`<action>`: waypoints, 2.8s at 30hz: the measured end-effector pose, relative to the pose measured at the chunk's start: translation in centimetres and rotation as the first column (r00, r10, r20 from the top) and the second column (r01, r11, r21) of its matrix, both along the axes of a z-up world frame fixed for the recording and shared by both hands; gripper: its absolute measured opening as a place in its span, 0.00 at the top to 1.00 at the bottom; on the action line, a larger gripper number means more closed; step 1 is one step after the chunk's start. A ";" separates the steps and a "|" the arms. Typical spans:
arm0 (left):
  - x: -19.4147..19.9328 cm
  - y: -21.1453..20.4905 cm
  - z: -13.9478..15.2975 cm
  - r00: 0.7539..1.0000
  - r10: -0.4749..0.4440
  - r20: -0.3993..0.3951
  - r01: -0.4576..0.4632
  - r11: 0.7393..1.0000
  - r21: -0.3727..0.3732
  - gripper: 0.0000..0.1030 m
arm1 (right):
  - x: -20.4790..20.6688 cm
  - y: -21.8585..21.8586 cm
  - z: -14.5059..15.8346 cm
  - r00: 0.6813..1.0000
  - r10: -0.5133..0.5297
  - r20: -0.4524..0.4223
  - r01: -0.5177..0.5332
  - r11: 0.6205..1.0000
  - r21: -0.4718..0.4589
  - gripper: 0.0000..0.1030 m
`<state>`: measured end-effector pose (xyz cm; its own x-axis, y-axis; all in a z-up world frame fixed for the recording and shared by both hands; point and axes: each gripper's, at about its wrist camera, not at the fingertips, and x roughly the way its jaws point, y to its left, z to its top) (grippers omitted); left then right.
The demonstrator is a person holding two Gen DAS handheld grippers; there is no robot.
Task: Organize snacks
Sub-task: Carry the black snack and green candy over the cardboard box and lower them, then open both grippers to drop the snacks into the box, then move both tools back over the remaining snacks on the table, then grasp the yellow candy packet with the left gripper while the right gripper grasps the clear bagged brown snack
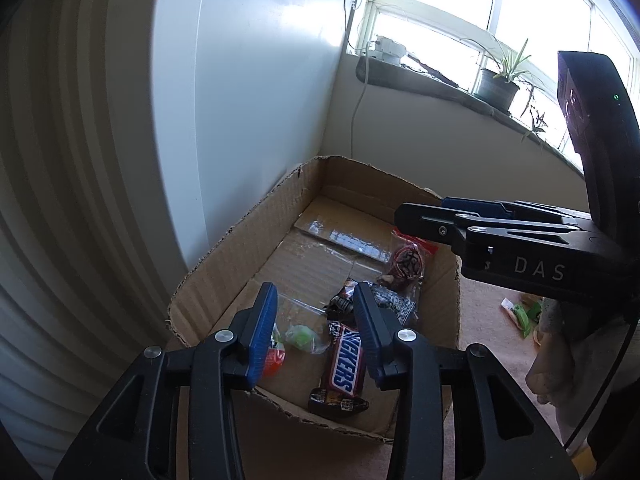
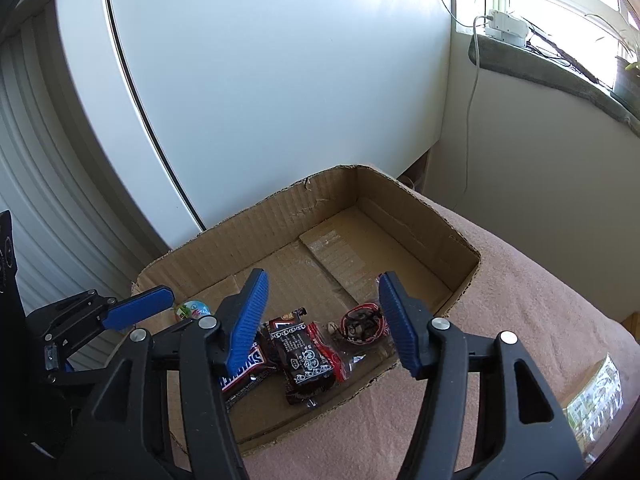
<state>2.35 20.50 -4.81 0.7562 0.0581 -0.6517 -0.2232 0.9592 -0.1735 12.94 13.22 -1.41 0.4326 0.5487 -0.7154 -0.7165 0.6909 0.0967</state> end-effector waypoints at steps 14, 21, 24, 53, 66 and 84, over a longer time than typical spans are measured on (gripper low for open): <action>-0.7 -1.4 0.8 1.000 -0.010 0.018 0.010 1.000 0.023 0.47 | -0.6 -2.5 1.6 0.998 -0.052 0.033 0.051 0.999 0.018 0.20; -1.1 -3.0 1.3 0.999 -0.039 0.027 0.039 0.999 0.030 0.47 | -1.7 -5.9 2.5 0.996 -0.081 0.043 0.079 0.996 0.037 0.19; -1.1 -3.9 1.4 0.998 -0.057 0.029 0.056 0.998 0.028 0.47 | -2.3 -8.0 2.8 0.994 -0.098 0.046 0.096 0.994 0.044 0.19; 1.2 -19.0 -0.9 0.897 -0.440 -0.042 0.439 0.898 -0.034 0.48 | -4.5 -32.9 -1.9 0.862 -0.504 -0.045 0.504 0.864 -0.017 0.20; 3.0 -23.9 -3.5 0.812 -0.563 -0.156 0.568 0.823 -0.013 0.48 | -1.2 -32.0 -5.5 0.872 -0.476 -0.113 0.471 0.879 -0.071 0.20; 3.7 -27.2 -5.6 0.728 -0.645 -0.232 0.670 0.742 0.041 0.72 | 0.9 -31.3 -7.6 0.864 -0.481 -0.150 0.473 0.877 -0.084 0.19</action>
